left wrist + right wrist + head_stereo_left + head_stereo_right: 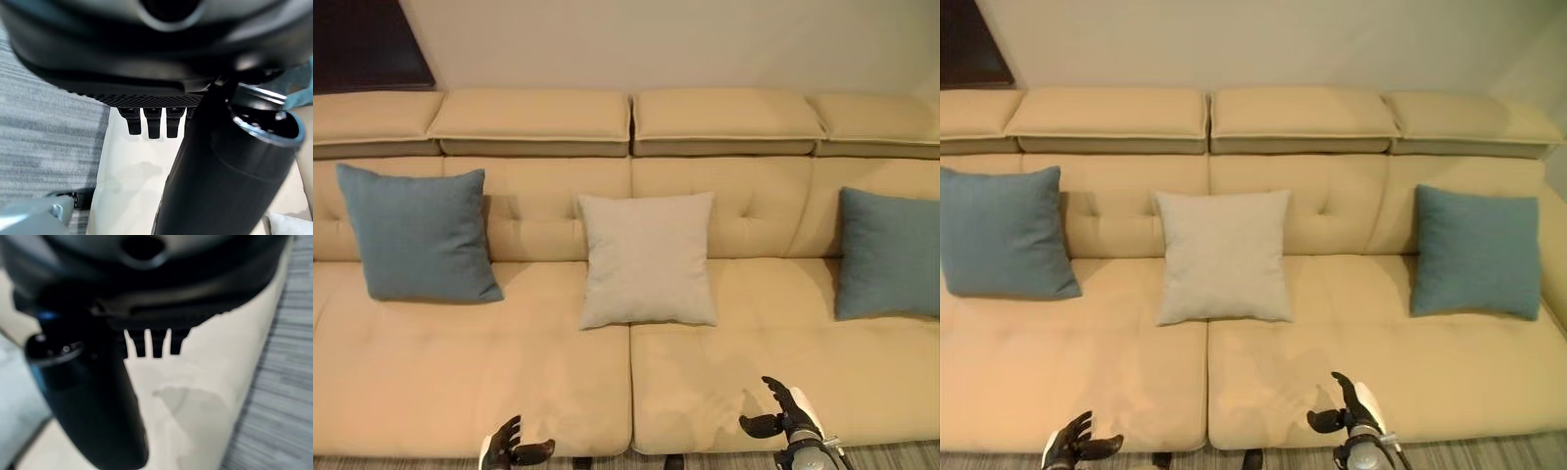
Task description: Pick up all the scattered cushions and arrange them neatly on the sofa.
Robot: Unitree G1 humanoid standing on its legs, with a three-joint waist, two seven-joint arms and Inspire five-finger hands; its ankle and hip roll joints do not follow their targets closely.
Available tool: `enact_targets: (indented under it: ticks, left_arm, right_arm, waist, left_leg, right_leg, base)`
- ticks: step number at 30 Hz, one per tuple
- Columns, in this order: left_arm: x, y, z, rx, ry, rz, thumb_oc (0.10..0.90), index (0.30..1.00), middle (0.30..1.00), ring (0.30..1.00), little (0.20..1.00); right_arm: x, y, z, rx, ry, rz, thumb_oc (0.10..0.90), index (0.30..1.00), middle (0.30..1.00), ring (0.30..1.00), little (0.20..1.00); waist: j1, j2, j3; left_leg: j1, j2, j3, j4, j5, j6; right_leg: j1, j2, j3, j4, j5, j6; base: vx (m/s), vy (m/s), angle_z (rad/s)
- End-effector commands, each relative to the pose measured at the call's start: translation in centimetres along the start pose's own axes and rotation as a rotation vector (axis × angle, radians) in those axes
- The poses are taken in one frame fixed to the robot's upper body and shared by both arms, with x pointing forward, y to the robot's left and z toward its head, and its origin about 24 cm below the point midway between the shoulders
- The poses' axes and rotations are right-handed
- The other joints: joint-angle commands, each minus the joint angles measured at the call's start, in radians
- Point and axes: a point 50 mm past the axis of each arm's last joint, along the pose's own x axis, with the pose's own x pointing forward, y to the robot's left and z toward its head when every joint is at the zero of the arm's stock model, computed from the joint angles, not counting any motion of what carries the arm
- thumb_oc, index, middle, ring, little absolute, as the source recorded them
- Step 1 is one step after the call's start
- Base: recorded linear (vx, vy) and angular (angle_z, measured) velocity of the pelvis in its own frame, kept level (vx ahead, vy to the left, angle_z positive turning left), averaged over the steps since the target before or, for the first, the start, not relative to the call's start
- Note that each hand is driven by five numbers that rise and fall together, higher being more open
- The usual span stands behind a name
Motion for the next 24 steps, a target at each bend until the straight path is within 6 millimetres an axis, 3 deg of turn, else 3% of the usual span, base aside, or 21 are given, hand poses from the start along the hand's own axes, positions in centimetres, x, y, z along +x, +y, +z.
enact_targets:
  ticks: [1,3,5,9,13,16,18,19,20,21,24]
  left_arm:
    - [0.7,0.8,2.3,0.021,-0.1,0.015,0.8,0.9,0.9,0.9,0.9]
    - [0.7,0.3,2.4,0.033,-0.107,0.005,0.8,0.9,0.9,0.9,0.9]
    - [0.8,0.0,2.7,0.048,-0.116,-0.008,0.8,0.9,0.9,0.9,0.9]
    - [1.1,0.1,3.4,0.075,-0.136,-0.007,0.8,0.9,0.9,0.9,0.9]
    - [1.3,0.8,2.3,0.071,-0.075,0.036,0.8,0.9,0.9,0.9,0.9]
    - [1.3,1.3,2.0,0.08,-0.054,0.05,0.8,0.9,0.9,0.9,0.9]
    - [1.3,1.6,1.3,0.088,-0.018,0.055,0.8,0.9,0.9,0.9,0.9]
    - [1.3,1.7,1.3,0.088,-0.018,0.055,0.8,0.9,0.9,0.9,0.9]
    - [1.2,1.8,0.8,0.103,0.002,0.052,0.8,0.9,0.9,0.9,0.9]
    - [1.2,2.0,0.7,0.108,0.01,0.054,0.8,0.9,0.9,0.9,0.9]
    - [1.1,2.3,0.4,0.097,0.025,0.064,0.8,0.9,0.9,0.9,0.9]
  right_arm:
    - [1.5,-2.7,3.7,0.002,-0.139,-0.109,0.8,0.9,0.9,0.9,0.9]
    - [1.6,-2.5,3.4,0.011,-0.12,-0.109,0.8,0.9,0.9,0.9,0.9]
    - [1.7,-2.3,3.5,0.003,-0.113,-0.104,0.8,0.9,0.9,0.9,0.9]
    - [2.1,-1.7,4.2,-0.014,-0.112,-0.084,0.8,0.9,0.9,0.9,0.9]
    - [2.2,-0.1,4.8,-0.024,-0.106,-0.044,0.8,0.9,0.9,0.9,0.9]
    - [2.3,0.3,5.0,-0.033,-0.105,-0.024,0.8,0.9,0.9,0.9,0.9]
    - [2.1,0.9,4.6,-0.032,-0.089,-0.002,0.8,0.9,0.9,0.9,0.9]
    - [2.1,0.9,4.6,-0.032,-0.089,-0.002,0.8,0.9,0.9,0.9,0.9]
    - [2.0,1.3,4.1,-0.026,-0.066,0.013,0.8,0.9,0.9,0.9,0.9]
    - [2.0,1.5,4.0,-0.023,-0.057,0.02,0.8,0.9,0.9,0.9,0.9]
    - [1.8,1.9,3.6,-0.028,-0.038,0.034,0.8,0.9,0.9,0.9,0.9]
  waist:
    - [-0.028,-0.059,0.023]
    - [-0.044,-0.041,0.021]
    - [-0.057,-0.035,0.018]
    - [-0.059,-0.043,0.033]
    - [-0.037,-0.054,0.047]
    - [-0.023,-0.052,0.062]
    - [-0.002,-0.039,0.06]
    - [-0.002,-0.04,0.058]
    - [0.012,-0.032,0.042]
    - [0.018,-0.03,0.034]
    - [0.054,-0.04,0.004]
  left_leg:
    - [0.096,-0.053,0.051,0.26,-0.305,0.077]
    - [0.168,-0.07,0.049,0.197,-0.335,0.092]
    - [0.192,-0.086,0.039,0.121,-0.328,0.106]
    - [0.186,-0.121,0.015,0.069,-0.309,0.126]
    - [0.173,-0.14,0.026,0.042,-0.292,0.154]
    - [0.153,-0.133,0.036,0.053,-0.279,0.166]
    - [0.129,-0.125,0.04,0.045,-0.247,0.182]
    - [0.125,-0.125,0.04,0.045,-0.245,0.182]
    - [0.119,-0.118,0.043,0.026,-0.228,0.185]
    - [0.11,-0.115,0.048,0.021,-0.217,0.186]
    - [0.069,-0.11,0.077,0.019,-0.196,0.177]
  right_leg:
    - [0.012,-0.045,0.018,0.013,-0.09,0.094]
    - [-0.005,-0.042,0.022,0.017,-0.067,0.103]
    - [-0.047,-0.059,0.026,0.038,-0.036,0.116]
    - [-0.109,-0.085,0.051,0.066,0.009,0.149]
    - [-0.16,-0.111,0.06,0.089,0.04,0.185]
    - [-0.155,-0.103,0.083,0.153,-0.001,0.177]
    - [-0.124,-0.079,0.107,0.291,-0.091,0.146]
    - [-0.127,-0.079,0.107,0.29,-0.089,0.146]
    - [-0.094,-0.062,0.113,0.356,-0.146,0.135]
    - [-0.076,-0.056,0.116,0.381,-0.159,0.135]
    - [0.007,-0.064,0.087,0.338,-0.164,0.138]
  base:
    - [-0.06,0.153,-0.16]
    - [-0.08,0.201,-0.09]
    - [-0.13,0.2,0.24]
    - [-0.15,0.152,0.15]
    - [-0.23,0.136,-0.19]
    - [-0.19,0.045,-0.27]
    - [-0.25,0.072,-0.14]
    - [-0.14,0.002,-0.31]
    - [-0.12,-0.032,-0.22]
    - [-0.12,-0.032,-0.12]
    - [-0.15,-0.141,0.03]
